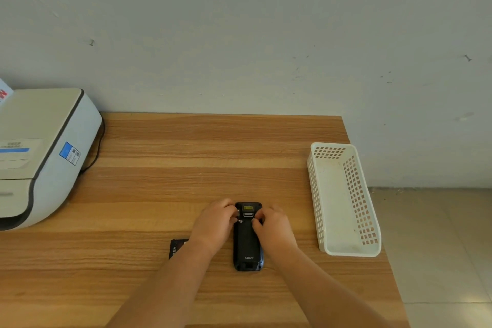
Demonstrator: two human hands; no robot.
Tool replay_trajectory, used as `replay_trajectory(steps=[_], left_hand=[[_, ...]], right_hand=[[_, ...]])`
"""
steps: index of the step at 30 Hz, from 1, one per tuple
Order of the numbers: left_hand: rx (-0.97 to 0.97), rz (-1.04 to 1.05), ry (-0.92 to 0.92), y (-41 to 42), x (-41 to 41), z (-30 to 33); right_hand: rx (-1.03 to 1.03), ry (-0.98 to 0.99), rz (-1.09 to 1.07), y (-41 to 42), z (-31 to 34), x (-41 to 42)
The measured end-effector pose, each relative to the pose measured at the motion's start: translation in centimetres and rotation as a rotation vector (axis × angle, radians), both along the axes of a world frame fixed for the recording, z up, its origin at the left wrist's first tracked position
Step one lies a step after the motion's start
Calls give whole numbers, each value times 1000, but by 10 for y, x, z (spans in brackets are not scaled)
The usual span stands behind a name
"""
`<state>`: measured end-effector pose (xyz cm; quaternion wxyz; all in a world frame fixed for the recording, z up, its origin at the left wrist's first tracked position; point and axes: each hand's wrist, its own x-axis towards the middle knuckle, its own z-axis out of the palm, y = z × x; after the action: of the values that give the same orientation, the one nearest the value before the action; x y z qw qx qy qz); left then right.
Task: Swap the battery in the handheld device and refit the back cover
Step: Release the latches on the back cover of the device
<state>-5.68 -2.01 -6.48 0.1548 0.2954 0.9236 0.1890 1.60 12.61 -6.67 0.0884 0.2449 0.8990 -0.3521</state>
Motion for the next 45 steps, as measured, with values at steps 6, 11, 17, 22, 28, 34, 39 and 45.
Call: replay_trajectory(steps=[6,11,17,22,28,34,39,45], left_hand=[[-10,35,-69,-2,8,2],[2,96,-84,-3,11,-2],[-31,84,-59,-4,13,-3],[-48,71,-56,-10,16,-8],[-87,78,-91,-26,16,-9],[-99,109,-92,-26,22,-6],[-154,125,-89,-26,21,-4],[-180,113,-76,-23,20,-2]], right_hand=[[181,57,200,-11,8,-11],[262,-7,267,-17,12,-23],[352,-78,308,-25,15,-33],[480,-171,429,-30,13,-42],[532,-190,470,-30,14,-45],[449,-168,362,-28,13,-48],[214,-144,236,-10,15,-42],[191,-172,164,-19,9,-38]])
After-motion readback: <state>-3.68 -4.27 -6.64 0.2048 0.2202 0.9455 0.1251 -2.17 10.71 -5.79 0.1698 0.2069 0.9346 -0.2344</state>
